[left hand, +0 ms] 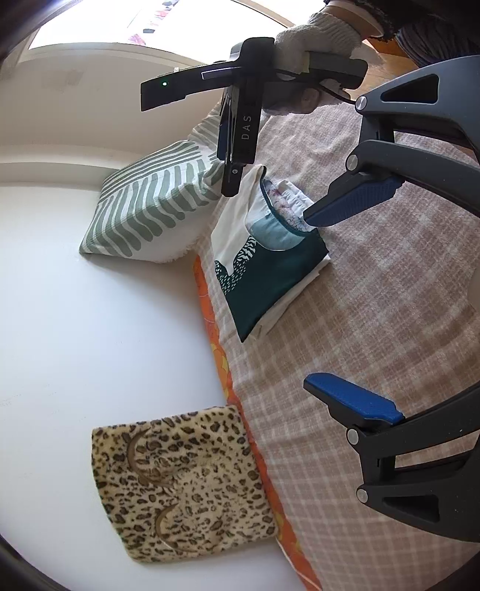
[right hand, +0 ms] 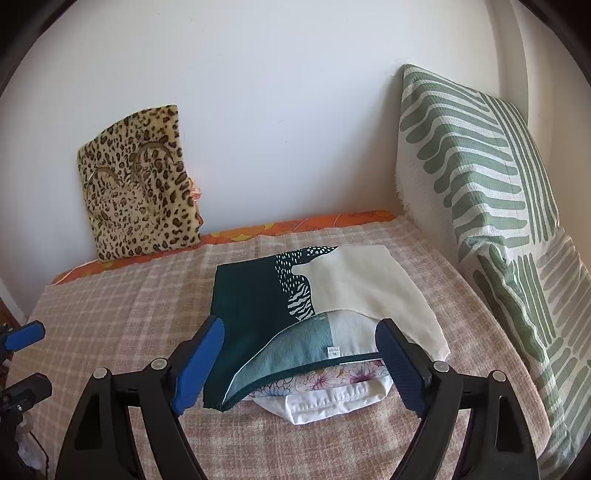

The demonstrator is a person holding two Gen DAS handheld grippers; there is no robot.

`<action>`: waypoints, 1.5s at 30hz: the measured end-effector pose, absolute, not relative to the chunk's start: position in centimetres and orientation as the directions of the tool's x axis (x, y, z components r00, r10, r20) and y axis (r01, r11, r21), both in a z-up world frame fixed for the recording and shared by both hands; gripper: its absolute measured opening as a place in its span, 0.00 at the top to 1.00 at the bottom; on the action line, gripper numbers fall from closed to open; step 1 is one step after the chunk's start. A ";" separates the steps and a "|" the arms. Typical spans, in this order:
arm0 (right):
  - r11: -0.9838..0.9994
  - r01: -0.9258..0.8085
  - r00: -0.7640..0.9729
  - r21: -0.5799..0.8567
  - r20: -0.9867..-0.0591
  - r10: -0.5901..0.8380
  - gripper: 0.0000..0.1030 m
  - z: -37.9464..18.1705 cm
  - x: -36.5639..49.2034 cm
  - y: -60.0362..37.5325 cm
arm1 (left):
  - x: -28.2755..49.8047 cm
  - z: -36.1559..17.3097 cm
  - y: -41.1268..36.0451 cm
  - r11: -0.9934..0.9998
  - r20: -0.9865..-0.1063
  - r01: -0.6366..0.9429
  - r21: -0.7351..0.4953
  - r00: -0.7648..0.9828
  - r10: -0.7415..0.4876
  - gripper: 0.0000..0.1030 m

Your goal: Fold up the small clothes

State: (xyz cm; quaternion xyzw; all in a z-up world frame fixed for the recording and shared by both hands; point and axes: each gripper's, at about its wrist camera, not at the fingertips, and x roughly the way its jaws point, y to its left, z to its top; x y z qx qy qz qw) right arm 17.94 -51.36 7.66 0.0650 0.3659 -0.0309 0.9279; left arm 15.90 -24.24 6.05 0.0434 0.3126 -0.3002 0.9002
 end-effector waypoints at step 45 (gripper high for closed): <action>0.973 0.229 0.800 0.025 -0.574 -0.173 0.00 7.0 10.9 -45.9 | 11.6 1.6 -18.2 0.903 -0.654 0.429 -0.011 0.680 -0.331 0.00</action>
